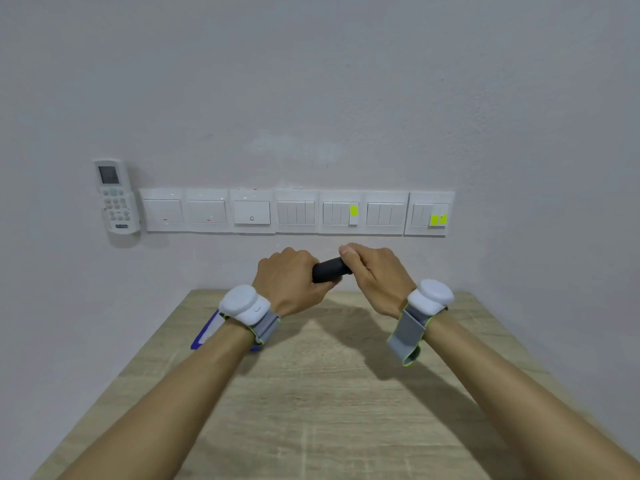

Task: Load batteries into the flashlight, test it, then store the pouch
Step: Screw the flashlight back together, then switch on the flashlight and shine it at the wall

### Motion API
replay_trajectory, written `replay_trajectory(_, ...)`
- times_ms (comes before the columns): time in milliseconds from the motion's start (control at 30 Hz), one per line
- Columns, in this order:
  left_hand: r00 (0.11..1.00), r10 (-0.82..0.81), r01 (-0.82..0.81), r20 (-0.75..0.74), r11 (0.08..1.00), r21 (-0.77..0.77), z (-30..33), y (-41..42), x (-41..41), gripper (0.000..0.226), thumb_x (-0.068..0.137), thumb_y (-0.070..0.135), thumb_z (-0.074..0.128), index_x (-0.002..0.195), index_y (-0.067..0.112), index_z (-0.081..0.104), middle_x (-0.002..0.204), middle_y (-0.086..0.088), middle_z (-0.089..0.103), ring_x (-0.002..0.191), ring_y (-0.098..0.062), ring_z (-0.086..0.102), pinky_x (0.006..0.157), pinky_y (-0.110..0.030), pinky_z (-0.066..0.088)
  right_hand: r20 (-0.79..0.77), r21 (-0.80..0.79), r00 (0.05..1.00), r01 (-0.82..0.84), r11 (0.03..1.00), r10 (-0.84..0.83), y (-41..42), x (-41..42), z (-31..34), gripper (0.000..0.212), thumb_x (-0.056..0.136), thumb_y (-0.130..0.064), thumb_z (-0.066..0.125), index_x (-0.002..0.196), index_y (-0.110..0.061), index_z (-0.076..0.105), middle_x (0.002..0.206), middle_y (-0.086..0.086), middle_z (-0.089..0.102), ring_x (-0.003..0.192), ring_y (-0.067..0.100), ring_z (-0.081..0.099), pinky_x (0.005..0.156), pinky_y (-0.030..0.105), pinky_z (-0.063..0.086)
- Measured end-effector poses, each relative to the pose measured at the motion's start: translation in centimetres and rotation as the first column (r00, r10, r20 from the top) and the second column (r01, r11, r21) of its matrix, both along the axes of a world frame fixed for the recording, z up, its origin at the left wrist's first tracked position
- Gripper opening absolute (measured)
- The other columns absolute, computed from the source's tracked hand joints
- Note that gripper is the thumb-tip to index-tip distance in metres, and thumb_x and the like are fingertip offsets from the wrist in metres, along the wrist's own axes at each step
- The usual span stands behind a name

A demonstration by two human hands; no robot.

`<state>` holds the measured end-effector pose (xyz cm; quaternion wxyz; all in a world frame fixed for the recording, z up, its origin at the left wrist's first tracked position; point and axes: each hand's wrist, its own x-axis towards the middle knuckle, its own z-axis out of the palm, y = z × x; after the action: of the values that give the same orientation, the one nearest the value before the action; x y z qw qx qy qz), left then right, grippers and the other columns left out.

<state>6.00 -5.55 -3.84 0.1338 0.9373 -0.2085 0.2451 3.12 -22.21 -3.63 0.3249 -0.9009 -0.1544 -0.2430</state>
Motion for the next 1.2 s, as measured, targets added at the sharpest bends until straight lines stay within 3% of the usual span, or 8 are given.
replay_trajectory(133, 1.0, 0.006, -0.006, -0.028, 1.0, -0.015, -0.3, -0.5, -0.3, 0.051, 0.086, 0.06, 0.051, 0.054, 0.02, 0.051, 0.049, 0.004, 0.047, 0.049, -0.02, 0.046, 0.049, -0.026, 0.03, 0.033, 0.032, 0.999, 0.012, 0.999, -0.013, 0.6, 0.1, 0.3, 0.055, 0.1, -0.028, 0.042, 0.046, -0.022, 0.031, 0.045, -0.003, 0.028, 0.047, 0.014, 0.028, 0.053, 0.032, 0.025)
replay_trajectory(433, 0.986, 0.079, -0.085, 0.15, 0.996, 0.039, -1.3, -0.4, -0.6, 0.015, 0.086, 0.032, 0.052, 0.079, 0.025, 0.064, 0.063, 0.001, 0.052, 0.061, -0.025, 0.049, 0.058, -0.029, 0.031, -0.092, 0.203, 0.992, 0.098, 0.974, -0.081, 1.9, -0.5, 0.2, 0.058, 0.099, -0.028, 0.042, 0.046, -0.014, 0.023, 0.047, 0.002, 0.022, 0.044, 0.013, 0.019, 0.042, 0.021, 0.022)
replay_trajectory(633, 0.982, 0.019, -0.039, 0.186, 0.994, 0.106, -0.4, 0.0, 0.2, 0.026, 0.088, 0.047, 0.053, 0.087, 0.024, 0.065, 0.071, 0.0, 0.061, 0.067, -0.025, 0.056, 0.061, -0.03, 0.036, -0.151, 0.347, 0.986, -0.021, 0.938, 0.078, 0.6, -1.0, -0.3, 0.057, 0.095, -0.048, 0.047, 0.062, -0.003, 0.061, 0.048, 0.004, 0.053, 0.04, 0.016, 0.044, 0.052, 0.023, 0.039)
replay_trajectory(733, 0.994, -0.085, 0.089, 0.062, 0.994, -0.061, 0.5, 0.8, 1.4, 0.033, 0.075, 0.054, 0.072, 0.088, 0.025, 0.06, 0.079, 0.006, 0.064, 0.074, -0.019, 0.058, 0.064, -0.032, 0.047, -0.118, 0.419, 0.993, 0.021, 0.908, 0.031, -0.2, -0.7, -0.3, 0.049, 0.094, -0.044, 0.051, 0.065, -0.006, 0.062, 0.05, 0.001, 0.057, 0.039, 0.016, 0.046, 0.052, 0.023, 0.04)
replay_trajectory(867, 0.978, -0.192, 0.209, 0.081, 0.904, -0.372, 1.6, 1.9, 2.0, 0.038, 0.068, 0.025, 0.085, 0.102, 0.021, 0.068, 0.089, 0.003, 0.069, 0.073, -0.019, 0.063, 0.076, -0.033, 0.052, -0.197, 0.6, 0.979, 0.079, 0.796, 0.051, -1.3, -0.2, -0.4, 0.039, 0.096, -0.036, 0.049, 0.074, -0.01, 0.067, 0.053, 0.004, 0.057, 0.041, 0.021, 0.046, 0.048, 0.026, 0.037)
replay_trajectory(967, 0.965, -0.233, 0.261, 0.116, 0.872, -0.415, 1.9, 1.3, 1.8, 0.038, 0.068, 0.011, 0.084, 0.103, 0.015, 0.071, 0.083, -0.002, 0.07, 0.067, -0.023, 0.065, 0.071, -0.037, 0.055, -0.244, 0.555, 0.957, 0.006, 0.832, 0.155, -1.0, -0.6, -0.4, 0.041, 0.097, -0.038, 0.047, 0.082, -0.007, 0.068, 0.055, 0.003, 0.055, 0.042, 0.018, 0.042, 0.047, 0.024, 0.034)
replay_trajectory(1100, 0.961, -0.242, 0.275, 0.133, 0.882, -0.382, 1.6, 1.1, 2.2, 0.033, 0.067, 0.013, 0.084, 0.097, 0.015, 0.072, 0.076, -0.008, 0.072, 0.066, -0.026, 0.065, 0.069, -0.037, 0.057, -0.206, 0.368, 0.976, 0.009, 0.93, 0.072, -0.5, -0.2, -0.2, 0.045, 0.098, -0.043, 0.042, 0.082, -0.011, 0.069, 0.054, -0.004, 0.048, 0.046, 0.012, 0.038, 0.057, 0.028, 0.032)
replay_trajectory(1200, 0.953, -0.256, 0.298, 0.159, 0.881, -0.367, 1.0, 1.0, 2.1, 0.03, 0.067, 0.017, 0.084, 0.094, 0.015, 0.071, 0.071, -0.007, 0.071, 0.065, -0.028, 0.064, 0.07, -0.042, 0.057, -0.218, 0.399, 0.971, -0.008, 0.917, 0.103, -1.0, 0.0, -0.1, 0.047, 0.099, -0.042, 0.042, 0.084, -0.006, 0.069, 0.054, -0.001, 0.045, 0.045, 0.015, 0.035, 0.053, 0.027, 0.032)
